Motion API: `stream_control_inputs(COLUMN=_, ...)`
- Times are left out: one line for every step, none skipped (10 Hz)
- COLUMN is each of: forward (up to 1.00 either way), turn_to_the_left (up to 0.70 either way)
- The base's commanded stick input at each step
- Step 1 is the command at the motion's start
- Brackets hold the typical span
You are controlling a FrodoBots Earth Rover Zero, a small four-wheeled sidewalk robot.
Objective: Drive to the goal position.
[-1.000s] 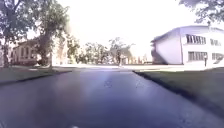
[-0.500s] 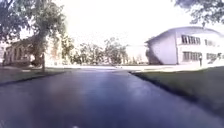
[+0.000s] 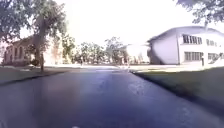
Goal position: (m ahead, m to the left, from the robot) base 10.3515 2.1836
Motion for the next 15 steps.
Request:
stream_control_inputs(forward=0.50, turn_to_the_left=0.00)
stream_control_inputs(forward=0.50, turn_to_the_left=0.00)
stream_control_inputs(forward=0.50, turn_to_the_left=0.00)
stream_control_inputs(forward=0.50, turn_to_the_left=0.00)
stream_control_inputs(forward=0.50, turn_to_the_left=0.00)
stream_control_inputs(forward=0.50, turn_to_the_left=0.00)
stream_control_inputs(forward=0.50, turn_to_the_left=0.00)
stream_control_inputs(forward=0.50, turn_to_the_left=0.00)
stream_control_inputs(forward=0.50, turn_to_the_left=0.00)
stream_control_inputs(forward=0.50, turn_to_the_left=0.00)
stream_control_inputs(forward=0.50, turn_to_the_left=0.00)
stream_control_inputs(forward=0.50, turn_to_the_left=0.00)
stream_control_inputs(forward=0.50, turn_to_the_left=0.00)
stream_control_inputs(forward=0.50, turn_to_the_left=0.00)
stream_control_inputs(forward=0.50, turn_to_the_left=0.00)
